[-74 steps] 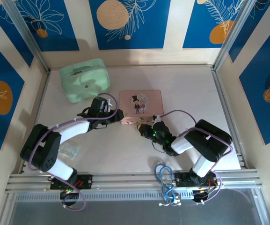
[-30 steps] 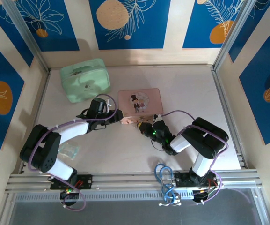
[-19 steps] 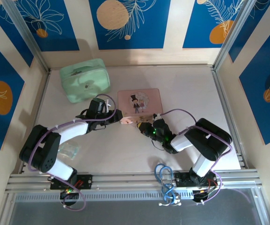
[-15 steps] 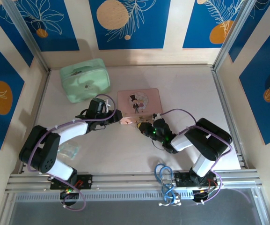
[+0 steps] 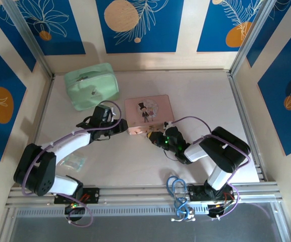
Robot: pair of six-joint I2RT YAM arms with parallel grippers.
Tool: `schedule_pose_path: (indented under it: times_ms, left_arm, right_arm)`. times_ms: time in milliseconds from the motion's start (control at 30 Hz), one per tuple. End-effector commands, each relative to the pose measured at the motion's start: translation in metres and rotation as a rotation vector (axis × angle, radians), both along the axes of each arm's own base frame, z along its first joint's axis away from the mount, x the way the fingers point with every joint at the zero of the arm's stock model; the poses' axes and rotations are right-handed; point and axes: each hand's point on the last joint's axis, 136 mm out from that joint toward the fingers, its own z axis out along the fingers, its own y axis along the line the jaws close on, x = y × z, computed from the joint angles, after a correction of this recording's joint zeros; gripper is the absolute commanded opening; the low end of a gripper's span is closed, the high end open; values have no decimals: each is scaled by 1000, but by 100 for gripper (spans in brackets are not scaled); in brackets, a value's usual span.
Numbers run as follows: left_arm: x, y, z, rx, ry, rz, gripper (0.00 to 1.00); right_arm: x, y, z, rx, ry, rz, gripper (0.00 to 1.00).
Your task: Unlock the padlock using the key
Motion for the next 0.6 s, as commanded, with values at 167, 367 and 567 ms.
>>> schedule_pose_path:
  times_ms: [167, 367, 567]
  left_arm:
    - [2, -23, 17, -8, -51, -45, 61]
    - [7, -26, 5, 6, -18, -40, 60]
    - [7, -25, -20, 36, 32, -39, 59]
  right_arm:
    - [1, 3, 7, -15, -24, 27, 0]
    - [1, 3, 11, -9, -33, 34, 0]
    - [1, 3, 14, -12, -34, 38, 0]
